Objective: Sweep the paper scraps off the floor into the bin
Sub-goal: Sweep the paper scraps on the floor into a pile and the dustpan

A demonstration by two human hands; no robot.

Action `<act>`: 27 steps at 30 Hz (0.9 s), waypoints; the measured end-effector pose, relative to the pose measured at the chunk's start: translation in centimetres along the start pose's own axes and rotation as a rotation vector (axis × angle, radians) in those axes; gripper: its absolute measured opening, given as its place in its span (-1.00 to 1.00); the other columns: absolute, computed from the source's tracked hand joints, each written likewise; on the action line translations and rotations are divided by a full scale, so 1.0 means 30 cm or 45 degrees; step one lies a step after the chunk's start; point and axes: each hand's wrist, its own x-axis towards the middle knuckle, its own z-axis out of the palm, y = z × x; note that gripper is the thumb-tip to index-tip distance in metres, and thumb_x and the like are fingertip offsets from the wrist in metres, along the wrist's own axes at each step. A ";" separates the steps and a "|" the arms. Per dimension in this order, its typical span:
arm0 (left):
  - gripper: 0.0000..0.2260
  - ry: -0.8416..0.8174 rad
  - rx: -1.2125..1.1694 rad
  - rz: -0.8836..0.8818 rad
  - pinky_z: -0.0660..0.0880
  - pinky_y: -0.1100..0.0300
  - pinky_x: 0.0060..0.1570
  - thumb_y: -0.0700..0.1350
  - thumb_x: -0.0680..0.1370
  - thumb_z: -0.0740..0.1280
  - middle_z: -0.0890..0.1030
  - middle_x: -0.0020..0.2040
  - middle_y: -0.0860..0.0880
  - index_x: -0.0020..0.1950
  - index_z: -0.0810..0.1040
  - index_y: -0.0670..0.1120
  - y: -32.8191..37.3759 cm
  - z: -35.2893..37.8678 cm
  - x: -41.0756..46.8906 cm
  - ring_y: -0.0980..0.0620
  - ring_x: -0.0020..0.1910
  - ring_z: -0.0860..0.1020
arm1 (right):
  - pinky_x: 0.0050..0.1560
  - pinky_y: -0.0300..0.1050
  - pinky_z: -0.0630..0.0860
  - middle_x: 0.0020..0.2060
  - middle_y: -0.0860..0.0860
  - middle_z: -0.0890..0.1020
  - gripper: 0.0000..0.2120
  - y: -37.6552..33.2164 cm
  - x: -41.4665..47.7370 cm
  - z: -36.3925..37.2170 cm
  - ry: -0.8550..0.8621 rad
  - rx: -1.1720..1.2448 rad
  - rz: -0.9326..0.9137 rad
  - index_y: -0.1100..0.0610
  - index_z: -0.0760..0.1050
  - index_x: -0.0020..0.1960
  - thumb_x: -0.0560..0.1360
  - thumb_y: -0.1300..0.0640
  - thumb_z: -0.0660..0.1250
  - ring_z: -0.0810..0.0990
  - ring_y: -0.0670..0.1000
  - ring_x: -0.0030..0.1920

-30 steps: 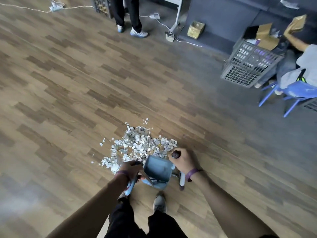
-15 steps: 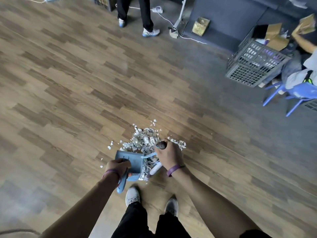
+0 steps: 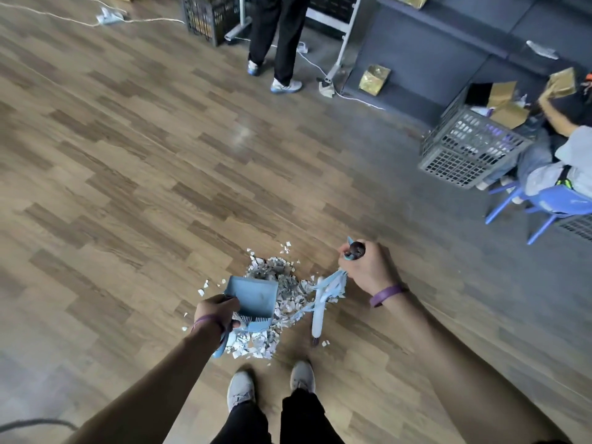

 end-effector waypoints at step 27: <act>-0.88 0.262 0.005 -0.164 0.32 0.32 -0.52 -0.22 0.48 0.33 0.58 -0.26 -0.04 -0.04 0.60 -0.06 -0.059 0.054 -0.012 -0.02 -0.51 0.53 | -0.19 -0.14 0.43 -0.31 0.03 0.57 -0.86 0.086 0.551 0.283 -0.819 -0.385 -0.600 0.15 0.61 -0.10 0.42 0.30 0.31 0.50 0.07 -0.26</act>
